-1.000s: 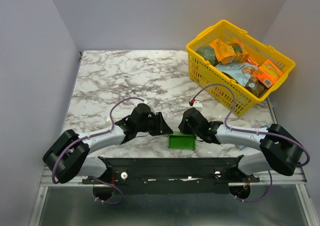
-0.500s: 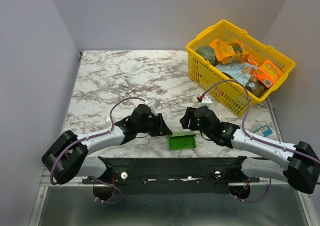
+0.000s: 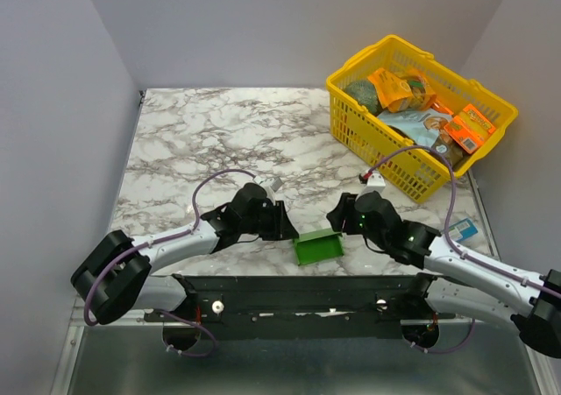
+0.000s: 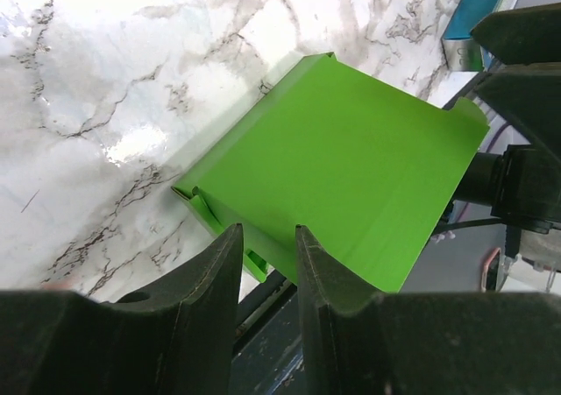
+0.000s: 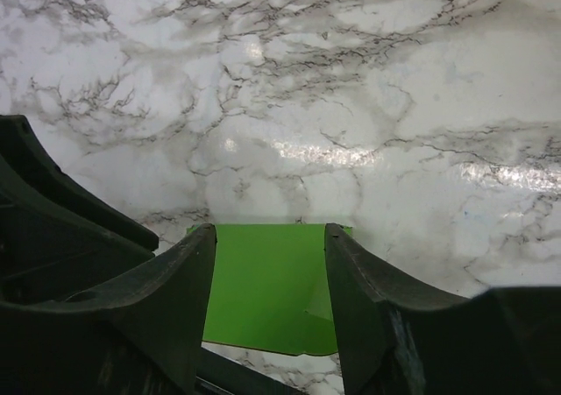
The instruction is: Fold the paper box
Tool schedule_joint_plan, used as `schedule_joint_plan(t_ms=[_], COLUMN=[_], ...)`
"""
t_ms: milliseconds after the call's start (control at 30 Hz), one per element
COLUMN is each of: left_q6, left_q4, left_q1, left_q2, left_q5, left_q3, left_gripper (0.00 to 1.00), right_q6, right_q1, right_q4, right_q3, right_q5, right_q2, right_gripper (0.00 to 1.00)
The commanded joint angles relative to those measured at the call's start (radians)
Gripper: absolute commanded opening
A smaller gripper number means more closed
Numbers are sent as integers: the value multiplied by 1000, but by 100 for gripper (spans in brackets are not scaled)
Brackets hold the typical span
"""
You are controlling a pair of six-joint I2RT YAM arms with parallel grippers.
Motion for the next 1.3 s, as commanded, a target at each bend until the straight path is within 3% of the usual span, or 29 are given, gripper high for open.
schedule_joint_plan(t_ms=[0,167,433,1100,1267], left_q6=[46,60,101,80,101], left_q4=[-51,-67,-107,-53,-70], left_q1=[-12,-27,-90,-152,-150], left_q2=[-26,-25,-18,0,-18], left_q5=[-47,-70,-151,-200,-214], left_q3=[33,41,53,-4,-4], left_gripper=[38,38,36,37,41], right_q6=[42,57,86,101,128], right_q1=[-1,-1,11,43,42], right_q4=[-126,-200,-224,-283,-301], right_q3=[18,29,-36,-71,-64], right_q5=[12,19,-46,-34,-15], right_q2=[47,60,60,95,91], right_gripper=[56,36,23,20,24])
